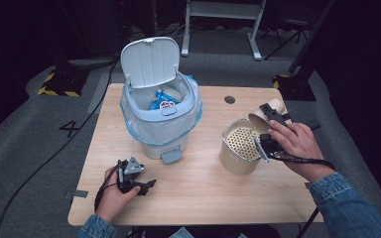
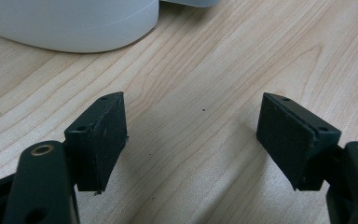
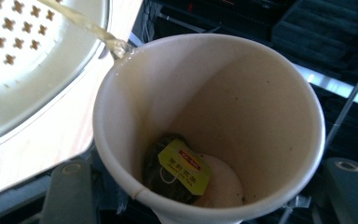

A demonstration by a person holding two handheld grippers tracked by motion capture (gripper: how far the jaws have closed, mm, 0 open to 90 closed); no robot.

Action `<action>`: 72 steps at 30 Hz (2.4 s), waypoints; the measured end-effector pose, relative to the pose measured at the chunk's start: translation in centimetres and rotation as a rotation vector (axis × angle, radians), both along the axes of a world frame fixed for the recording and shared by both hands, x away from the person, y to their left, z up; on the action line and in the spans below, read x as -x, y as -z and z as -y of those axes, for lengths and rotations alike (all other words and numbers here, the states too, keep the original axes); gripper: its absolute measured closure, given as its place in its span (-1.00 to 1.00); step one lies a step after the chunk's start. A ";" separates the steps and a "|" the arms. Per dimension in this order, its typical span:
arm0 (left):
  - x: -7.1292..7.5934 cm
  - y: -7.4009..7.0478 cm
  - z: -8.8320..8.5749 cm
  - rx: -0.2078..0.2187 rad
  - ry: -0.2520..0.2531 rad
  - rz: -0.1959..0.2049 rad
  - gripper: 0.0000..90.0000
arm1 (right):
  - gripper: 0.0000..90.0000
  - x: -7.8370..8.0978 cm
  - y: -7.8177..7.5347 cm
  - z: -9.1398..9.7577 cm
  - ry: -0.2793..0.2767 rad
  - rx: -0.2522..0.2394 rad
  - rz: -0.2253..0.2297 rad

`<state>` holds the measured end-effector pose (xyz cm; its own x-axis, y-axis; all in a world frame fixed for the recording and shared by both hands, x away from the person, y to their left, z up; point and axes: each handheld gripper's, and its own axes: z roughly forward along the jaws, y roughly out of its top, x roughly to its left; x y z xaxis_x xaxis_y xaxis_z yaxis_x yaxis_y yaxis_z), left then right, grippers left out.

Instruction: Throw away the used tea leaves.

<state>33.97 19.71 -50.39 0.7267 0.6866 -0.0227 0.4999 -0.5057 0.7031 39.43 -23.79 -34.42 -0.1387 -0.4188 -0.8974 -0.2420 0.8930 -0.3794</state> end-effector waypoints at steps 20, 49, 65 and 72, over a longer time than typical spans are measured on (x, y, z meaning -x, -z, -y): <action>0.0 0.0 0.0 0.000 0.000 0.000 -0.45 | -0.23 1.0 -1.0 -0.8 -0.031 0.224 0.201; 0.0 0.0 0.0 0.000 0.000 0.000 -0.45 | -0.23 1.7 -0.8 -2.0 -0.046 0.456 0.326; 0.0 0.0 0.0 0.000 0.000 -0.001 -0.45 | -0.27 -0.3 -3.0 1.4 0.025 -0.172 -0.007; 0.0 0.0 0.0 0.000 0.000 -0.001 -0.45 | -0.28 -1.4 -3.8 3.5 0.058 -0.610 -0.274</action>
<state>33.96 19.71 -50.39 0.7268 0.6865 -0.0230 0.5002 -0.5060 0.7027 40.87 -27.33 -30.65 -0.4017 0.1676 -0.9003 -0.2031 0.9423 0.2661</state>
